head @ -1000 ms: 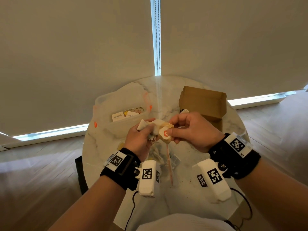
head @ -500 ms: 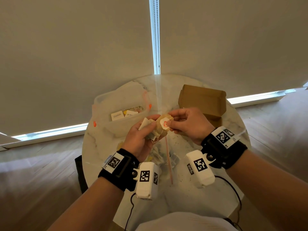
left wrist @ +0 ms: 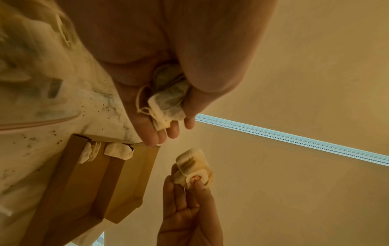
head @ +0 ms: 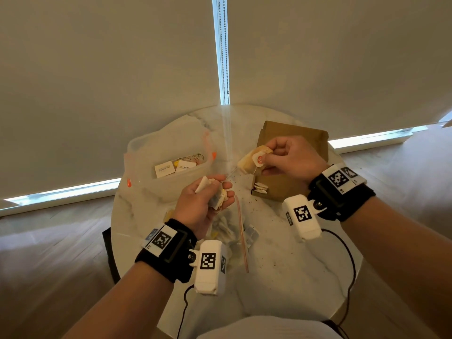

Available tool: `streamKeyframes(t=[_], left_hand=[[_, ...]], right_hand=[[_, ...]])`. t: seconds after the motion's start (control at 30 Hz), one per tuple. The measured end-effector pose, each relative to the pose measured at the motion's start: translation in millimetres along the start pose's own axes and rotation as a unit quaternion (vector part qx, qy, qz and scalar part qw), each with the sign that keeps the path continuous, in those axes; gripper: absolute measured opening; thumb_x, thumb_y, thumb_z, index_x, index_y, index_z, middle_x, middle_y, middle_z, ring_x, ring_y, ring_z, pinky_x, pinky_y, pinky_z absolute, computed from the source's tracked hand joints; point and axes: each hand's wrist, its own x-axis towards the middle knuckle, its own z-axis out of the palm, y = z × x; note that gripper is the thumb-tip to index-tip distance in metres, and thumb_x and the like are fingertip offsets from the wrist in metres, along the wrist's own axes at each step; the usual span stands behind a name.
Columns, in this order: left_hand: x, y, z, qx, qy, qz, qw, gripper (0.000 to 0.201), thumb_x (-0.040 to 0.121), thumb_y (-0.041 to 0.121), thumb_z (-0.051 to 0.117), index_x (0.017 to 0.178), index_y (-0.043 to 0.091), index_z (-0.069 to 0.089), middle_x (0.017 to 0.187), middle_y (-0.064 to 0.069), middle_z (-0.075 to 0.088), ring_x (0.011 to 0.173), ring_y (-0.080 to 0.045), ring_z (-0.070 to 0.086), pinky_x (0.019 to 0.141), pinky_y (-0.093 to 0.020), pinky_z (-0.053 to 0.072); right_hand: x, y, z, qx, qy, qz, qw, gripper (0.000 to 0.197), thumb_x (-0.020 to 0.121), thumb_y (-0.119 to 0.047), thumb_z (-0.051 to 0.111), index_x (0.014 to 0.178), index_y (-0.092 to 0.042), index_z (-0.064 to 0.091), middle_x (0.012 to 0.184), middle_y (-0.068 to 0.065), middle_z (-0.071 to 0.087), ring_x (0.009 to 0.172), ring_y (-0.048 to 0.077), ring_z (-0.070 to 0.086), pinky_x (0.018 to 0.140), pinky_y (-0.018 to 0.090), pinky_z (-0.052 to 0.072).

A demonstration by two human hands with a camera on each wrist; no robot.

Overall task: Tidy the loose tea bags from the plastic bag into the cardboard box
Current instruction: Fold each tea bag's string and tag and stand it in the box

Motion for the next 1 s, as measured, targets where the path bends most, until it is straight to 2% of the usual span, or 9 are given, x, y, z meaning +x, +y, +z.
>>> streamKeyframes(t=[0.13,0.23,0.37,0.47,0.63,0.73,0.83,0.93,1.0], left_hand=[[6,0,-1,0.006,0.006,-0.018,1.000,0.013,0.099,0.005,0.053,0.099,0.004,0.066,0.090,-0.014,0.070,0.081,-0.028,0.065,0.070,-0.034,0.061],[11,0,-4,0.012,0.011,-0.027,1.000,0.012,0.097,0.003,0.055,0.098,0.004,0.067,0.089,-0.015,0.069,0.075,-0.025,0.067,0.064,-0.031,0.059],[16,-1,-7,0.015,0.019,-0.038,0.999,0.011,0.097,0.002,0.056,0.100,0.002,0.066,0.086,-0.014,0.069,0.071,-0.023,0.067,0.062,-0.030,0.058],[19,-4,-9,0.022,0.022,-0.046,0.998,0.011,0.096,0.002,0.056,0.100,0.003,0.067,0.086,-0.013,0.069,0.073,-0.023,0.067,0.063,-0.029,0.058],[22,-7,-11,0.027,0.025,-0.049,0.998,0.012,0.096,0.001,0.056,0.102,0.001,0.066,0.087,-0.014,0.069,0.074,-0.023,0.067,0.063,-0.030,0.058],[25,-7,-13,0.023,0.030,-0.052,0.998,0.014,0.096,0.001,0.055,0.105,-0.001,0.066,0.087,-0.015,0.068,0.074,-0.024,0.066,0.061,-0.030,0.056],[27,-7,-15,0.023,0.035,-0.054,0.998,0.014,0.097,0.001,0.054,0.104,0.000,0.066,0.087,-0.015,0.068,0.073,-0.024,0.066,0.062,-0.030,0.057],[27,-7,-15,0.026,0.035,-0.055,0.998,0.014,0.096,0.001,0.054,0.102,0.001,0.067,0.087,-0.015,0.069,0.073,-0.024,0.066,0.061,-0.030,0.057],[28,-7,-15,0.024,0.035,-0.057,0.997,0.013,0.096,0.000,0.054,0.102,0.000,0.066,0.087,-0.015,0.069,0.073,-0.024,0.066,0.061,-0.029,0.056]], right_hand=[[24,11,-8,-0.017,0.028,-0.002,0.999,0.017,0.088,-0.004,0.069,0.104,-0.004,0.065,0.093,0.011,0.075,0.081,0.027,0.074,0.071,0.039,0.062],[43,29,-14,-0.020,0.068,0.004,0.997,0.015,0.087,-0.007,0.070,0.102,-0.011,0.066,0.091,0.009,0.075,0.078,0.025,0.074,0.073,0.041,0.062],[66,64,-23,-0.132,0.105,0.021,0.985,0.024,0.089,-0.016,0.069,0.114,-0.015,0.068,0.099,0.000,0.072,0.084,0.014,0.071,0.073,0.028,0.060],[80,92,-20,-0.268,0.072,0.068,0.958,0.026,0.092,-0.023,0.066,0.118,-0.019,0.067,0.105,-0.004,0.067,0.096,0.013,0.063,0.087,0.030,0.053],[92,118,-4,-0.378,0.028,0.091,0.921,0.029,0.097,-0.026,0.057,0.125,-0.019,0.064,0.121,0.006,0.065,0.106,0.022,0.060,0.087,0.025,0.044],[100,123,3,-0.421,0.022,0.080,0.904,0.026,0.098,-0.028,0.056,0.119,-0.019,0.068,0.115,0.009,0.067,0.101,0.024,0.062,0.087,0.027,0.048],[103,128,8,-0.454,0.000,0.070,0.888,0.023,0.098,-0.030,0.055,0.110,-0.019,0.070,0.102,0.011,0.069,0.090,0.025,0.063,0.084,0.036,0.054],[104,131,13,-0.466,-0.013,0.065,0.882,0.020,0.097,-0.028,0.055,0.108,-0.016,0.067,0.090,0.007,0.066,0.080,0.024,0.061,0.072,0.030,0.050],[106,130,14,-0.463,-0.027,0.072,0.883,0.021,0.097,-0.027,0.057,0.110,-0.017,0.070,0.096,0.009,0.068,0.085,0.024,0.062,0.073,0.028,0.049]])
